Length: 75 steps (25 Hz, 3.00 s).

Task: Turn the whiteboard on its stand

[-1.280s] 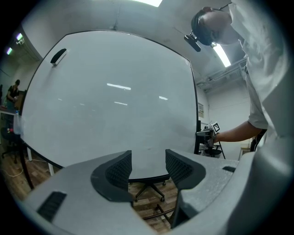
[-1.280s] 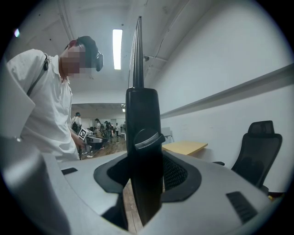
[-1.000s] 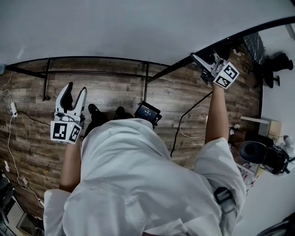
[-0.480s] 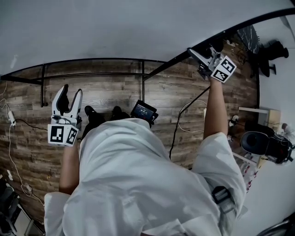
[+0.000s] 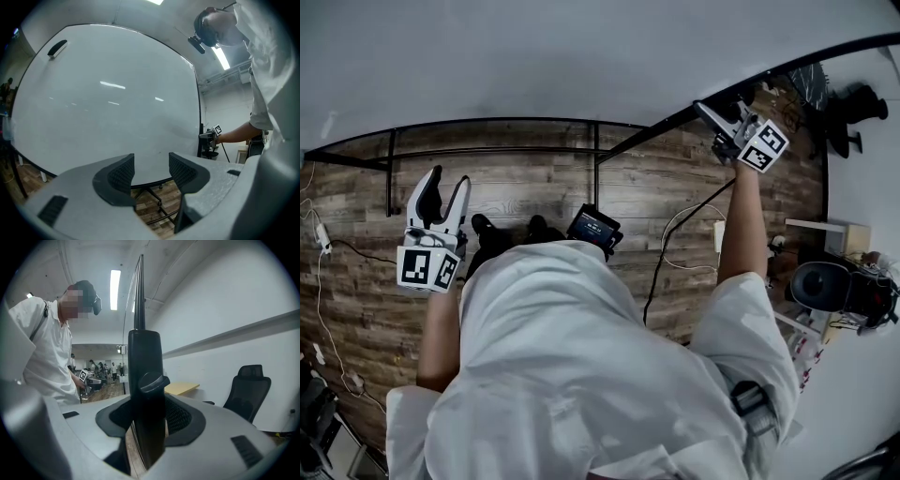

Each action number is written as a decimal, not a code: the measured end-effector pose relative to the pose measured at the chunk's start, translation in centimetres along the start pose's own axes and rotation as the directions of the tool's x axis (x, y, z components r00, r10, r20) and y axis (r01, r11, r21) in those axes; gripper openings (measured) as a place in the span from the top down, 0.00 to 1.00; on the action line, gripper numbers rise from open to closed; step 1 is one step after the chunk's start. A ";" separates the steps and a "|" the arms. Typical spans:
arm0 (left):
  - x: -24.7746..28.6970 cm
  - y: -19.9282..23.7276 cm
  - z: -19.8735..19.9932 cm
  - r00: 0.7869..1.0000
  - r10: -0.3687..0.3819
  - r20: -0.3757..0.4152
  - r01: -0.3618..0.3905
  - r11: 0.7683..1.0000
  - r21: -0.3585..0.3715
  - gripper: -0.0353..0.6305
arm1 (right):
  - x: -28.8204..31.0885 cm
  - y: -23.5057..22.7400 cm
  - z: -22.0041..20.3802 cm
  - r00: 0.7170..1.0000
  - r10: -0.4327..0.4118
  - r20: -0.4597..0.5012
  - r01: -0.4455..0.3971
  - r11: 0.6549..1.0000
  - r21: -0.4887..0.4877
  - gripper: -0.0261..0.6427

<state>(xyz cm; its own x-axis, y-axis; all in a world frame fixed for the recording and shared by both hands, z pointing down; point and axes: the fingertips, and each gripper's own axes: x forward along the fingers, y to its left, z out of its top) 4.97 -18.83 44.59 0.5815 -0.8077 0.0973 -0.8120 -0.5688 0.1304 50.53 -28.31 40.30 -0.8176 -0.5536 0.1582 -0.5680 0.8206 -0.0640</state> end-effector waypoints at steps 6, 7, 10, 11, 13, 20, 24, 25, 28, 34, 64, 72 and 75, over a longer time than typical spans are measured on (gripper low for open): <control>0.6 -0.6 -0.1 1.000 -0.019 -0.007 0.019 1.000 0.005 0.59 | -2.0 -1.1 -0.3 1.000 -0.004 -0.018 0.004 1.000 -0.001 0.69; 0.6 -0.6 -0.1 1.000 -0.019 -0.008 0.019 1.000 0.004 0.59 | -2.1 -1.2 -0.3 1.000 -0.003 -0.024 0.003 1.000 -0.003 0.69; 0.6 -0.4 -0.1 1.000 -0.017 -0.007 0.017 1.000 0.006 0.59 | -2.5 -1.4 -0.4 1.000 -0.004 -0.023 0.004 1.000 0.000 0.69; 0.5 -0.3 -0.1 1.000 -0.016 -0.009 0.016 1.000 0.007 0.59 | -2.6 -1.5 -0.4 1.000 -0.007 -0.019 0.007 1.000 0.003 0.69; 0.5 -0.2 -0.2 1.000 -0.017 -0.014 0.017 1.000 0.008 0.59 | -3.0 -1.6 -0.5 1.000 -0.012 -0.020 0.012 1.000 0.007 0.69; 1.2 -1.1 0.3 0.999 -0.032 -0.012 0.032 0.999 0.014 0.59 | -5.2 -2.8 -0.4 0.999 -0.034 -0.031 0.035 0.999 0.021 0.69; 1.4 -0.8 -0.3 0.999 -0.038 -0.022 0.038 0.999 0.012 0.59 | -6.2 -3.5 -0.8 0.998 -0.063 -0.028 0.064 0.997 0.031 0.69; 1.4 -0.8 -0.3 0.999 -0.039 -0.021 0.040 0.999 0.012 0.59 | -6.6 -3.6 -0.9 0.997 -0.070 -0.022 0.071 0.997 0.036 0.69; 1.7 -1.0 -0.2 0.999 -0.048 -0.023 0.048 0.999 0.015 0.59 | -7.5 -4.1 -1.0 0.996 -0.089 -0.014 0.089 0.994 0.055 0.69; 2.2 -1.4 -0.1 0.997 -0.073 -0.023 0.073 0.997 0.019 0.59 | -7.9 -4.3 -1.1 0.995 -0.101 -0.022 0.102 0.993 0.065 0.69; 2.2 2.1 4.7 0.995 -0.022 0.097 0.019 0.999 0.030 0.60 | 5.4 14.8 3.9 0.845 -0.474 0.246 0.495 0.869 -0.026 0.88; -1.3 4.2 6.3 0.990 0.024 0.138 -0.031 0.998 0.049 0.63 | 12.0 18.9 3.1 0.851 -0.462 0.250 0.478 0.878 -0.006 0.97; -2.6 4.6 6.3 0.990 0.023 0.141 -0.029 0.999 0.042 0.75 | 12.7 20.3 3.1 0.850 -0.464 0.248 0.481 0.877 -0.006 0.97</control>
<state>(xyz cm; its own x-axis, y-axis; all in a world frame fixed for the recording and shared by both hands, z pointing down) -0.54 -20.32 38.68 0.5501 -0.8342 -0.0398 -0.8298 -0.5513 0.0862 28.35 -19.12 37.99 -0.4549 -0.8869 -0.0804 -0.8904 0.4544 0.0258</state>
